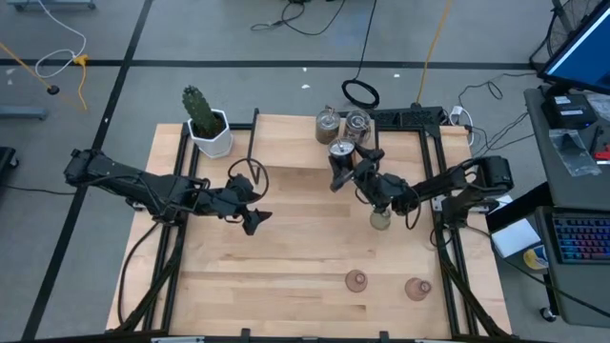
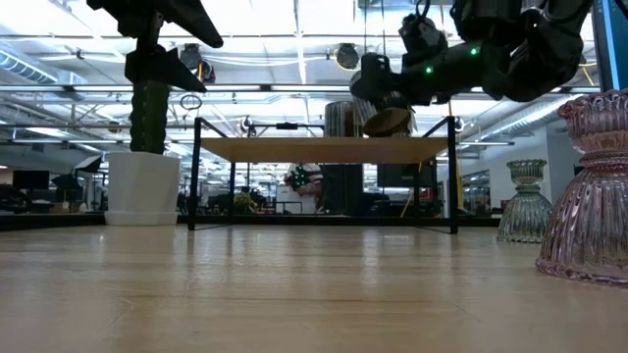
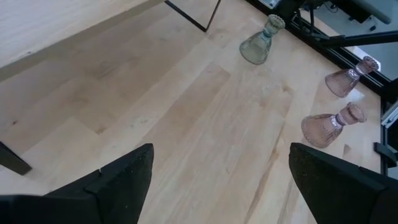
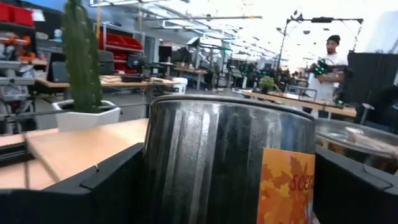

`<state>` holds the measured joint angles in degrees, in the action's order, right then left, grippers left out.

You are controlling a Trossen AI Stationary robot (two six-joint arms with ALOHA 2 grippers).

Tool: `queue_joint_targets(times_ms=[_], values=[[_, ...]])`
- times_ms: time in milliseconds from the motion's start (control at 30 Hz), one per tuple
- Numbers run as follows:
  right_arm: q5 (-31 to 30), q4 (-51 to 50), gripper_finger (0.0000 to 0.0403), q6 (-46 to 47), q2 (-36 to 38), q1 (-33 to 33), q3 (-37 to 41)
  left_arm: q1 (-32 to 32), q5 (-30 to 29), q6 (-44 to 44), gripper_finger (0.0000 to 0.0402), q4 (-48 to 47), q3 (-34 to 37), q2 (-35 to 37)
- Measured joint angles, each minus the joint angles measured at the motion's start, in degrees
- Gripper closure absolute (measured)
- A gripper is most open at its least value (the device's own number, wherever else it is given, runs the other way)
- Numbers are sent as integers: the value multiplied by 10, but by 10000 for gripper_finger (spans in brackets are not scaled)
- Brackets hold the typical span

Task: Pick & Place candle stick holders
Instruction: Put the silver scented candle on the shelf

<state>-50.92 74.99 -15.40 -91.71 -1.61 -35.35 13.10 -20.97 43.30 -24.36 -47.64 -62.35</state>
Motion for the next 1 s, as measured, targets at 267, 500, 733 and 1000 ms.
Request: queue_joint_targets(times_ms=[267, 500, 733, 1000], values=[[-2, 2, 43, 22, -12, -7, 0, 0, 0, 5, 24, 1, 0, 0], [-2, -7, 31, 27, -12, -7, 0, 0, 0, 2, 31, 0, 0, 0], [-33, -12, 29, 28, -12, -7, 0, 0, 0, 2, 38, 0, 0, 0], [-60, -22, 28, 27, -13, -5, 0, 0, 1, -1, 24, 0, 0, 0]])
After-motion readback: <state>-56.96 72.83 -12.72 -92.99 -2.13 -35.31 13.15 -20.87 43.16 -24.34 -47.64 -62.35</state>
